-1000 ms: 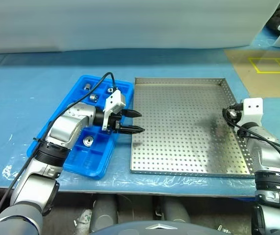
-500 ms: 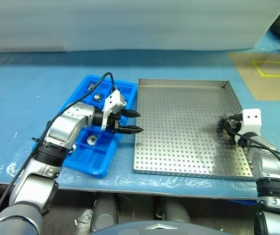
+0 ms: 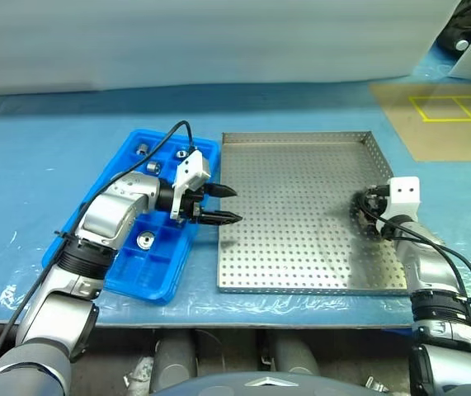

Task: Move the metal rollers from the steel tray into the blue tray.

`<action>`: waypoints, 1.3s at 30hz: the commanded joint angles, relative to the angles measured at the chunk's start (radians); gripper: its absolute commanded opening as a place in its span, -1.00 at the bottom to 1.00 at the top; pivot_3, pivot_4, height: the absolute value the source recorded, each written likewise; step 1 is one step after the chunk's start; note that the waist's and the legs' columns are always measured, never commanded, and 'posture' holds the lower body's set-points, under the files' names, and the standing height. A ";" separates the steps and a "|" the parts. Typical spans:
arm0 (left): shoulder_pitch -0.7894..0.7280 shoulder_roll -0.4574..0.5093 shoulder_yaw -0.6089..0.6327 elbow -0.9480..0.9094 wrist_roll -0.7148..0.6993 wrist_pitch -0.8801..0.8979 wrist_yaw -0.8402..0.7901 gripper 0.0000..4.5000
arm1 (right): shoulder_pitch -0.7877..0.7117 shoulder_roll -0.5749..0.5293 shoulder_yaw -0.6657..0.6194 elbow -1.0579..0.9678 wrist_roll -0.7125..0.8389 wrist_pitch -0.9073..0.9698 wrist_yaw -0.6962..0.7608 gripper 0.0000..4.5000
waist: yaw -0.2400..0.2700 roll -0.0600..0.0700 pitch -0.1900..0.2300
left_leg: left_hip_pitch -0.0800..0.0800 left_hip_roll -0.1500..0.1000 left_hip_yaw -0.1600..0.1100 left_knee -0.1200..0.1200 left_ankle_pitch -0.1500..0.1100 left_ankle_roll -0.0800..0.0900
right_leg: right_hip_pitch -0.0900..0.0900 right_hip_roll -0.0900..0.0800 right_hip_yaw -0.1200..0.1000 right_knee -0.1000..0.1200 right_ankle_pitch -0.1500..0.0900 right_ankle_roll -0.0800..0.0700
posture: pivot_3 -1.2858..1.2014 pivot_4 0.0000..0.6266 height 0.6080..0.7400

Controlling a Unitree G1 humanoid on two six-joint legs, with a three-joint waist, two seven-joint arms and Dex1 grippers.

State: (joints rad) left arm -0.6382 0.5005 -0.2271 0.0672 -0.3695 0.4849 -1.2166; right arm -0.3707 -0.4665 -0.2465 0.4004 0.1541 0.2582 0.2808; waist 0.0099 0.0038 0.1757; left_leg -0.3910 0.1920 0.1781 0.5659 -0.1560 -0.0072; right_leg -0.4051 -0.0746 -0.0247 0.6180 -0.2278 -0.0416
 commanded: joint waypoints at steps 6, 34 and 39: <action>-0.010 0.000 0.008 -0.024 0.002 -0.005 0.003 0.48 | -0.086 0.024 0.052 0.079 -0.037 -0.067 0.003 0.35 | 0.005 0.000 0.000 | -0.001 0.000 0.000 -0.003 0.001 -0.001 | -0.002 0.001 0.000 -0.002 0.000 0.000 | -0.09 -0.52 1.00; -0.018 0.106 0.080 -0.067 -0.041 0.035 -0.026 0.48 | -0.243 0.095 0.145 -0.251 0.108 0.151 0.211 -0.23 | 0.001 0.002 0.002 | -0.003 0.002 0.001 -0.005 0.001 -0.001 | -0.005 0.001 0.000 -0.002 0.000 0.000 | -0.06 -0.52 1.00; 0.007 0.202 0.154 -0.094 -0.064 0.056 -0.031 0.48 | -0.321 0.122 0.246 -0.311 0.183 0.245 0.390 -0.23 | 0.013 0.002 0.002 | -0.004 0.006 0.001 -0.006 0.001 -0.001 | -0.006 0.002 -0.001 -0.002 -0.001 -0.002 | -0.01 -0.52 1.00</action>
State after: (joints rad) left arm -0.6313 0.6748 -0.1217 0.0161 -0.4097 0.5355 -1.2394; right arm -0.6768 -0.3469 -0.0228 0.1318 0.2977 0.4801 0.6120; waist 0.0225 0.0059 0.1775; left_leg -0.3951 0.1977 0.1789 0.5598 -0.1551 -0.0088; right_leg -0.4112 -0.0723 -0.0259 0.6158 -0.2293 -0.0437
